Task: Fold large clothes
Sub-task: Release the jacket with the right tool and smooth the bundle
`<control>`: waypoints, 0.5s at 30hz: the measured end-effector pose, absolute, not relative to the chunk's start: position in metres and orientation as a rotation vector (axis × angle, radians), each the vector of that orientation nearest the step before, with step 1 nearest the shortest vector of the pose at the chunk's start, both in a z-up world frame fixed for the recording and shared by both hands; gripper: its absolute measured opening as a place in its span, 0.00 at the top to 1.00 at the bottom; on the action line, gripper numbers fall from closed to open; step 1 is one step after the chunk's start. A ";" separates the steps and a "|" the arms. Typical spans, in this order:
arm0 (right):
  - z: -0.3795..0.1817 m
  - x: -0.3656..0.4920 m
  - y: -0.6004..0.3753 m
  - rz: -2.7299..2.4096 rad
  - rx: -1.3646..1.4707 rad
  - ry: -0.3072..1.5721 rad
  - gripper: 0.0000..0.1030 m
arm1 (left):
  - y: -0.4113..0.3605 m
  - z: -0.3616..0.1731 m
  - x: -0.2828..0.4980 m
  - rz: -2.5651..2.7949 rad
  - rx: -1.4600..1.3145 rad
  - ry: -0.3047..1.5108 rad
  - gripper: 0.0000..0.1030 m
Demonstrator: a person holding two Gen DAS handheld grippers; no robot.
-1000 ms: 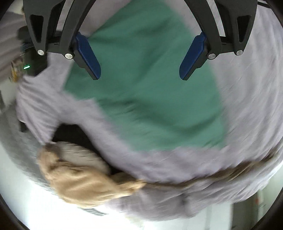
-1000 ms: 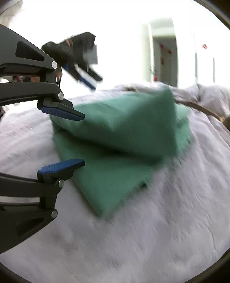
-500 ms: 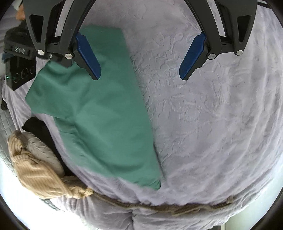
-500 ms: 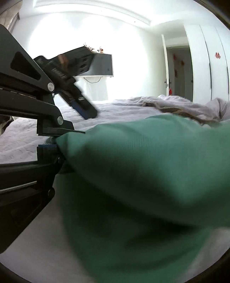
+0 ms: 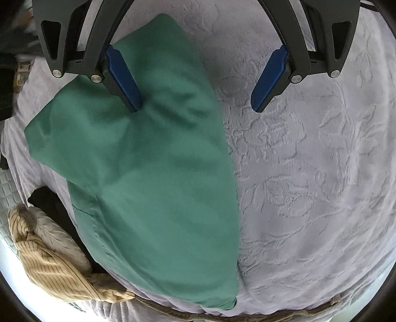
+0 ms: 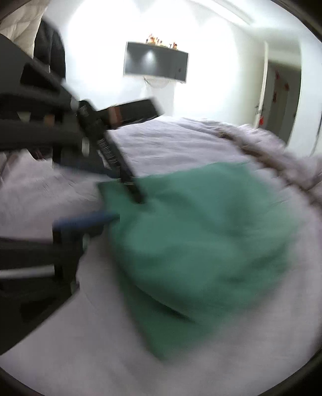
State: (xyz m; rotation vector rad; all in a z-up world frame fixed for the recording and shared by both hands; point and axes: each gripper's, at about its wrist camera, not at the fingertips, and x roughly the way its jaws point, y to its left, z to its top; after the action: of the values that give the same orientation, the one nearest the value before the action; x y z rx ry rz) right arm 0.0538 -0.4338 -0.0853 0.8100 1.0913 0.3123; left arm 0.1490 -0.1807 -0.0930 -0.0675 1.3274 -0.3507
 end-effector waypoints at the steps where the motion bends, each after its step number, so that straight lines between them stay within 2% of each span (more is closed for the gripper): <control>1: -0.069 0.054 -0.443 0.254 0.737 1.033 0.38 | -0.180 -0.093 0.147 -0.349 -0.070 1.326 0.12; 4: -0.054 0.074 -0.451 0.149 0.569 1.007 0.39 | -0.182 -0.092 0.144 -0.341 -0.060 1.320 0.12; 5: -0.059 0.082 -0.452 0.118 0.530 1.035 0.45 | -0.181 -0.091 0.145 -0.339 -0.060 1.319 0.12; 6: -0.068 0.091 -0.454 0.109 0.505 1.074 0.55 | -0.181 -0.091 0.145 -0.335 -0.058 1.317 0.12; 7: -0.074 0.100 -0.456 0.101 0.492 1.124 0.86 | -0.182 -0.090 0.144 -0.333 -0.057 1.317 0.12; 8: -0.082 0.102 -0.456 0.095 0.491 1.173 0.97 | -0.182 -0.088 0.143 -0.330 -0.055 1.316 0.12; 15: -0.126 0.094 -0.485 -0.007 0.494 1.265 0.98 | -0.169 -0.068 0.142 -0.299 -0.051 1.258 0.12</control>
State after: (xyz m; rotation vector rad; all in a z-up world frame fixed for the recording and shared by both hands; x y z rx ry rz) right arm 0.0939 -0.4855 -0.1264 0.4936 1.2651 -0.0066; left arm 0.1422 -0.1690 -0.0680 -0.0509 1.2575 -0.2985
